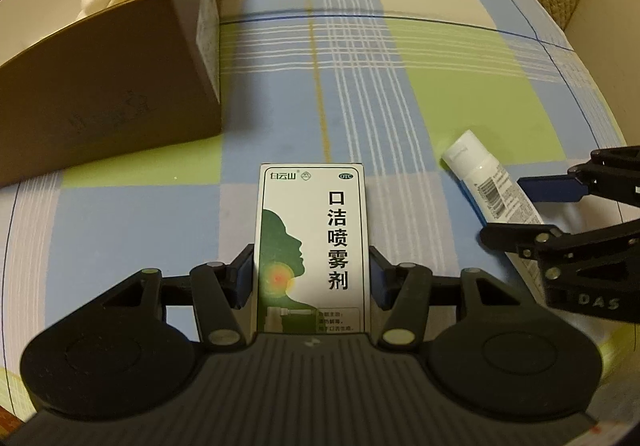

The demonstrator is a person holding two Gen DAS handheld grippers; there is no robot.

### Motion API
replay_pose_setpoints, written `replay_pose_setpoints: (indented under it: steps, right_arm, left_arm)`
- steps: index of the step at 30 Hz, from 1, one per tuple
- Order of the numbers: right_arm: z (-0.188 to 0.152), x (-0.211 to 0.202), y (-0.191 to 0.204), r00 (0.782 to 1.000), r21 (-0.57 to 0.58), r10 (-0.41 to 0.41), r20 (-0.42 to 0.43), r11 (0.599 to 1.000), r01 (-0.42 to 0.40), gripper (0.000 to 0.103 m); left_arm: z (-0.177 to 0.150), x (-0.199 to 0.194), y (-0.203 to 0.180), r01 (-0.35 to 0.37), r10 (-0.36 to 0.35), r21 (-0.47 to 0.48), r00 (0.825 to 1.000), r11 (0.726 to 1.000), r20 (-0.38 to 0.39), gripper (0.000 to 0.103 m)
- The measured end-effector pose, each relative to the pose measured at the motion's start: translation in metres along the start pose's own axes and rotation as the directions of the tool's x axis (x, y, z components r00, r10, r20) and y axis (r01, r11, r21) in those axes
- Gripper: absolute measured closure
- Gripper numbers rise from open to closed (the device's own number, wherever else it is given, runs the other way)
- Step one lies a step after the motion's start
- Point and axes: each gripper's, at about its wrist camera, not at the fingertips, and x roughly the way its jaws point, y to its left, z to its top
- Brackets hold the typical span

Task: Organize objects
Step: 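Carry the spray box and white tube over the brown box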

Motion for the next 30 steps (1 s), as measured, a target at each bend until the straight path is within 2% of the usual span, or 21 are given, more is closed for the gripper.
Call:
replay_pose_setpoints:
  steps: [5,7,11,17,25,30]
  right_arm:
    - [0.004,0.008,0.005,0.999,-0.032,-0.022,0.026,0.999,0.023,0.059]
    - [0.004,0.008,0.006,0.999,-0.044,-0.014,0.039,0.999,0.016,0.069]
    - [0.003,0.008,0.01,0.999,-0.066,0.013,0.05,0.998,-0.01,0.069]
    - [0.011,0.012,0.012,0.999,-0.063,0.005,0.035,0.998,-0.002,0.069]
    - [0.011,0.013,0.016,1.0,-0.055,-0.019,0.023,0.998,0.02,0.069]
    - [0.01,0.011,0.018,1.0,-0.044,-0.018,0.011,0.999,0.018,0.07]
  left_arm:
    - [0.001,0.0,0.001,-0.013,0.013,-0.016,1.0,1.0,0.011,0.051]
    - [0.0,0.0,0.001,-0.017,0.017,-0.016,1.0,1.0,0.016,0.051]
    - [-0.002,-0.002,0.003,-0.046,0.047,-0.038,0.999,0.998,0.026,0.051]
    - [-0.009,-0.005,0.03,-0.099,0.104,-0.144,0.994,0.985,0.023,0.051]
    - [-0.011,-0.005,0.035,-0.104,0.11,-0.168,0.994,0.98,0.025,0.045]
    - [-0.015,-0.008,0.037,-0.095,0.101,-0.146,0.994,0.985,0.039,0.051]
